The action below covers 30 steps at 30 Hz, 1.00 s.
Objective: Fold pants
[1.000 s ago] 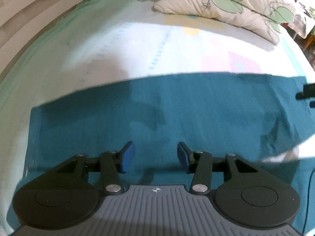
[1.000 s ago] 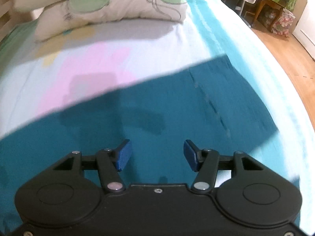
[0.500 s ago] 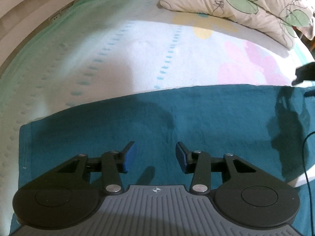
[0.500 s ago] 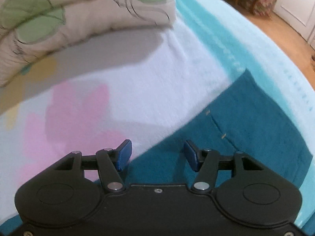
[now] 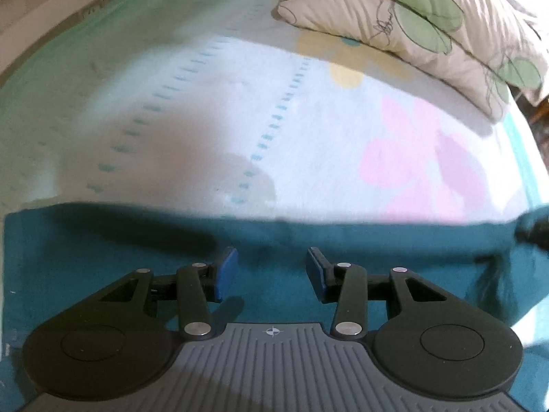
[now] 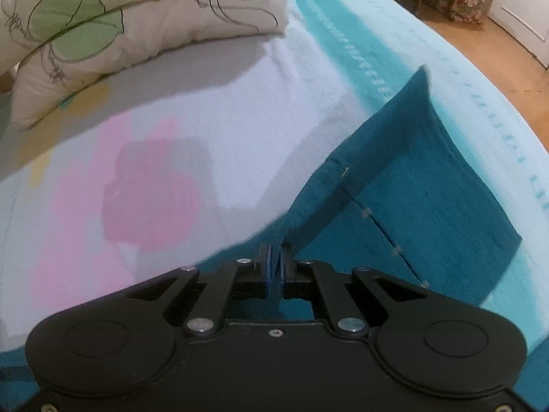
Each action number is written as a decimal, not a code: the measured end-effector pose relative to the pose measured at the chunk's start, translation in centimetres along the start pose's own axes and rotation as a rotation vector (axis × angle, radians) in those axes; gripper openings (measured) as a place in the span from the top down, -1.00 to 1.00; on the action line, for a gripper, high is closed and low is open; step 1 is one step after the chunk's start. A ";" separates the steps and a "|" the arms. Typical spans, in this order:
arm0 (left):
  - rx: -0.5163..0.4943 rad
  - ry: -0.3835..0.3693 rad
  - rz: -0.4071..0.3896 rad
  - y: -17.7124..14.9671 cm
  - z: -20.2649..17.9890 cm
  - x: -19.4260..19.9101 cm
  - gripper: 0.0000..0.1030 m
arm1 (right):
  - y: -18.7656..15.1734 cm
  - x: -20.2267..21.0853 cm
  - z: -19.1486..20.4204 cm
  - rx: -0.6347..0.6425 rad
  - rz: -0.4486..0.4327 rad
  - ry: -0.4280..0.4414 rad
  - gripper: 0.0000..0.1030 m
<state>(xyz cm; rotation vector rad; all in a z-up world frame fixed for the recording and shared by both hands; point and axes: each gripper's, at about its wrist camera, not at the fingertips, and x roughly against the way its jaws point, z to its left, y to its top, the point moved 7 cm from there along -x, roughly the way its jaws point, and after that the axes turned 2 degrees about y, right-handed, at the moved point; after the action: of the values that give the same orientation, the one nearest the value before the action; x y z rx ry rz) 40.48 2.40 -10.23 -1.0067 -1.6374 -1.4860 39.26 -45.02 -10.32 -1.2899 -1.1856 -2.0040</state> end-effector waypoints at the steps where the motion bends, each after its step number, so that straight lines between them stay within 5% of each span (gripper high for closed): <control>1: 0.007 -0.001 0.002 0.3 -0.1 -0.2 0.16 | -0.2 0.0 -0.2 -0.004 0.002 0.004 0.85; 8: 0.010 0.044 0.024 1.0 -0.6 -1.4 0.16 | -0.1 -0.4 -0.9 -0.033 0.010 0.037 0.85; 30: 0.242 -0.023 0.076 0.1 0.0 -3.5 0.16 | 0.6 0.1 -0.8 -0.029 0.007 0.069 0.85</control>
<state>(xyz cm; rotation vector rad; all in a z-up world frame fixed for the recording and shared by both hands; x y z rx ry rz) 42.15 2.11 -13.27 -0.9426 -1.7269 -1.1973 39.25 -45.99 -10.17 -1.2266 -1.1228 -2.0507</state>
